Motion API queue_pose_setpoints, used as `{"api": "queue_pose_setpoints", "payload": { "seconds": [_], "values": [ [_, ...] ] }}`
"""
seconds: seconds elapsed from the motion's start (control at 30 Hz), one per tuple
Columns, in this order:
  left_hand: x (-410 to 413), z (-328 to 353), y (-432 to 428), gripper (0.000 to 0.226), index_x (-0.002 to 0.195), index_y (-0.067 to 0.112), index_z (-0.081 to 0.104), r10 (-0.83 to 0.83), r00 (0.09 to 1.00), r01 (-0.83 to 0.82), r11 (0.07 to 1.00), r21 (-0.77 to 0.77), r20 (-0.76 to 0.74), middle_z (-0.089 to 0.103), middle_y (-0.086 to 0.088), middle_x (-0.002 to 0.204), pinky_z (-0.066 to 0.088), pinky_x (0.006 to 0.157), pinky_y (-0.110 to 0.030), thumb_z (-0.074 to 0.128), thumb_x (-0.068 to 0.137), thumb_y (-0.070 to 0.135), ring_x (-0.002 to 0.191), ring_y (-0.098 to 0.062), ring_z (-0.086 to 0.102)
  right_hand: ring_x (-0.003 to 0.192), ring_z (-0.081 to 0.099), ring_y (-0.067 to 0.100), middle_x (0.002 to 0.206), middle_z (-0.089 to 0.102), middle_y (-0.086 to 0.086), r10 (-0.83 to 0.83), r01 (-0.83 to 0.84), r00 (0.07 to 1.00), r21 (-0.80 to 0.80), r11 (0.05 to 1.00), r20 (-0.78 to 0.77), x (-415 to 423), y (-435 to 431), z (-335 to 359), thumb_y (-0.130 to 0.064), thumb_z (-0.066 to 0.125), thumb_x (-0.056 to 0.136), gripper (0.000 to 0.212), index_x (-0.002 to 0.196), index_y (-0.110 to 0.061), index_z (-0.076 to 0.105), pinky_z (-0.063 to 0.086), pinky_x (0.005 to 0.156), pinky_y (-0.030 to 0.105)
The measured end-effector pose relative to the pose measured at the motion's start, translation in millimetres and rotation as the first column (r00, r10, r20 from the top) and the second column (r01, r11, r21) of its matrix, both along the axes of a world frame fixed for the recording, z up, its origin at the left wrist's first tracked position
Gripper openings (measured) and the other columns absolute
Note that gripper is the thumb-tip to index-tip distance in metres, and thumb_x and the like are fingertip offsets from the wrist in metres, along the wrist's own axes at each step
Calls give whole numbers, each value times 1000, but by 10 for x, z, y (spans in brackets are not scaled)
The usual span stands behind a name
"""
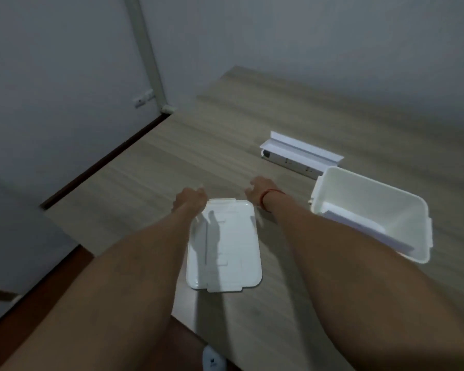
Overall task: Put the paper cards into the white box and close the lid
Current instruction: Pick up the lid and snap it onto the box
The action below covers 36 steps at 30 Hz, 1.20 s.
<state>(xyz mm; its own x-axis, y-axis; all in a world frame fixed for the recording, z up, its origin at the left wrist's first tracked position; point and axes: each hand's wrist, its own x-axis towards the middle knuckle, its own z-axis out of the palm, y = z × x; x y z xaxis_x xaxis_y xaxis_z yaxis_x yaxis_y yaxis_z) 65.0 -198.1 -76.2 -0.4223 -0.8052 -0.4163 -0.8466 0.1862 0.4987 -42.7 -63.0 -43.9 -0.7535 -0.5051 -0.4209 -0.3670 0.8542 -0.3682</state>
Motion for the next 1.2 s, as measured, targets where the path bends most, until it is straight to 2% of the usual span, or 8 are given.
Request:
{"api": "queue_pose_setpoints", "payload": {
  "seconds": [0.3,0.57,0.7,0.77,0.87,1.03,1.1,1.2],
  "values": [
    [482,-661,38,56,131,-2,53,96,992,-109,982,155,84,58,-20,135,46,100,-37,51,93,40,124,-35,56,124,53,33,137,52,16,-176,159,977,144,977,118,409,25,-996,-37,52,91,51,130,-3,50,45,99,36],
    [506,-723,5,67,131,-1,51,128,991,-127,886,445,29,59,-8,130,45,83,-30,73,79,35,119,-30,58,130,48,31,143,45,14,-493,493,814,84,866,307,481,49,-1105,-46,50,90,66,140,-4,38,39,106,39],
    [380,-490,-81,83,129,1,56,67,997,-42,855,516,-30,62,-9,130,51,98,-41,86,62,41,115,-28,63,137,40,29,150,38,15,-490,532,766,19,847,415,417,-49,-772,-42,35,98,62,144,0,32,31,112,34],
    [284,-223,-131,95,135,1,49,115,984,-34,875,483,-138,57,-7,134,49,99,-38,88,58,40,119,-27,59,139,37,29,152,35,17,-505,604,742,-115,788,441,310,-163,-426,-41,35,100,63,146,1,28,29,113,34],
    [84,326,-225,76,127,-1,55,149,919,15,913,407,-366,64,-8,114,51,82,-32,89,63,24,103,-26,63,132,46,33,146,43,16,-557,717,689,-319,620,463,86,-306,185,-53,35,95,69,144,-5,32,36,112,40],
    [-231,1126,-335,67,110,-2,66,-17,819,130,979,158,-574,72,-11,106,57,79,-36,93,51,18,95,-26,68,133,45,32,146,46,13,-500,743,663,-571,348,557,-324,-457,1074,-56,34,94,69,143,-6,37,36,109,37],
    [-354,1300,-367,65,106,1,70,-137,794,148,988,-30,-592,74,-14,104,59,82,-43,93,49,22,96,-27,71,134,44,31,148,43,13,-447,752,649,-610,251,616,-418,-469,1313,-54,30,96,69,143,-4,37,36,111,37],
    [-484,1441,-309,31,98,-2,74,-350,824,186,910,-370,-447,74,-22,95,51,73,-37,78,73,16,94,-30,70,128,50,31,141,50,11,-283,793,608,-587,164,742,-453,-467,1539,-66,27,91,76,139,-9,42,40,109,44]
  ]
}}
